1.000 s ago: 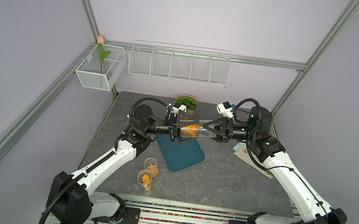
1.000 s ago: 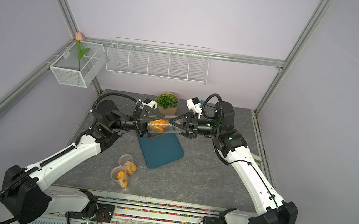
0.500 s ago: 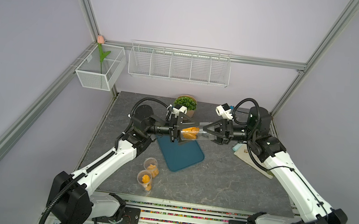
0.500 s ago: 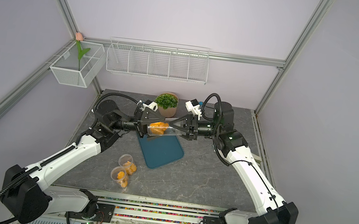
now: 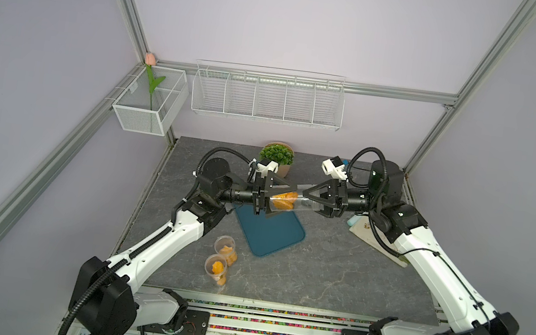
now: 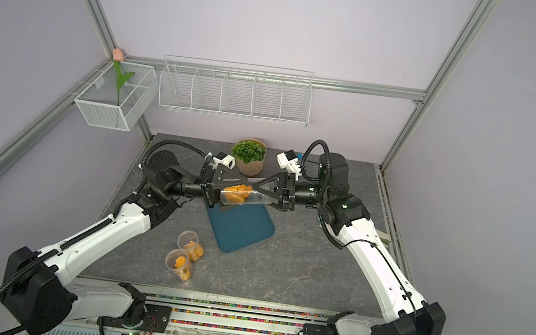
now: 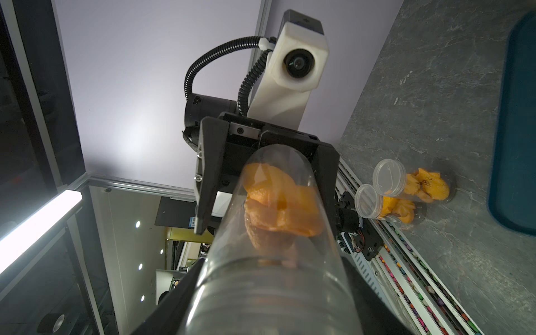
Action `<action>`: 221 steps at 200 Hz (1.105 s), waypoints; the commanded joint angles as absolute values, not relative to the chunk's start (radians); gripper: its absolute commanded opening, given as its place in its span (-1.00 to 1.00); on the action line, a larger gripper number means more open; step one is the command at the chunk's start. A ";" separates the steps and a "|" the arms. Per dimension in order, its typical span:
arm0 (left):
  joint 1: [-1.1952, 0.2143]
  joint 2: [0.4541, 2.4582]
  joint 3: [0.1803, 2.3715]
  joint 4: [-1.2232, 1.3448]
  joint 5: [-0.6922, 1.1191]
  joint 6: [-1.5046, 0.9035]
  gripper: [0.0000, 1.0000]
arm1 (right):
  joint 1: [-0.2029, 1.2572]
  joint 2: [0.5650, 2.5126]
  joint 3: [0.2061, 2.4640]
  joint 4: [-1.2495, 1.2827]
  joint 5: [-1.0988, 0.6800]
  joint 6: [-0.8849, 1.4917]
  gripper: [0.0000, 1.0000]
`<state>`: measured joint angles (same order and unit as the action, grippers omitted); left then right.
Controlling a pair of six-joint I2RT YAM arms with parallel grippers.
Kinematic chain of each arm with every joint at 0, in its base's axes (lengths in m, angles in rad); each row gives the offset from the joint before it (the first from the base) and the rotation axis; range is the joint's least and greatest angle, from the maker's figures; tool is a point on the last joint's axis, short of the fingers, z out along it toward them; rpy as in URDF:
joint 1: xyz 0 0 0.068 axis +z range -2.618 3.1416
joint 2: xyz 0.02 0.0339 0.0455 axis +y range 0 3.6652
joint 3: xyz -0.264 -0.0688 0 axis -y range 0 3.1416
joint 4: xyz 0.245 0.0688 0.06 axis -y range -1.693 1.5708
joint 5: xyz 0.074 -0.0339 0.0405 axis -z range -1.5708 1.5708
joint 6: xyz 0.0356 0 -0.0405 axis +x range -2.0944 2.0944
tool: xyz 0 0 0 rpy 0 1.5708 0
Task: Pour the cookies out of the jar
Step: Pick up the jar from the center of the board.
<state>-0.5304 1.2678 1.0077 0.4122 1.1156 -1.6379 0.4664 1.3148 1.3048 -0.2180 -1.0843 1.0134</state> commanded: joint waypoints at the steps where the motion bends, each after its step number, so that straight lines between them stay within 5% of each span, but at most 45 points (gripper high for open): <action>1: -0.531 1.240 1.002 0.447 1.112 -1.648 0.56 | 0.474 1.305 1.304 -0.235 -1.074 1.012 0.13; 40: -0.531 1.239 0.998 0.452 1.111 -1.649 0.39 | 0.479 1.312 1.299 -0.229 -1.066 1.013 0.13; 150: -0.531 1.243 0.985 0.460 1.117 -1.653 0.33 | 0.494 1.332 1.285 -0.190 -1.035 1.027 0.15; 192: -0.531 1.247 0.980 0.470 1.123 -1.652 0.26 | 0.494 1.339 1.287 -0.189 -1.027 1.029 0.29; 221: -0.530 1.255 0.982 0.479 1.129 -1.651 0.23 | 0.493 1.341 1.295 -0.196 -1.019 1.026 0.58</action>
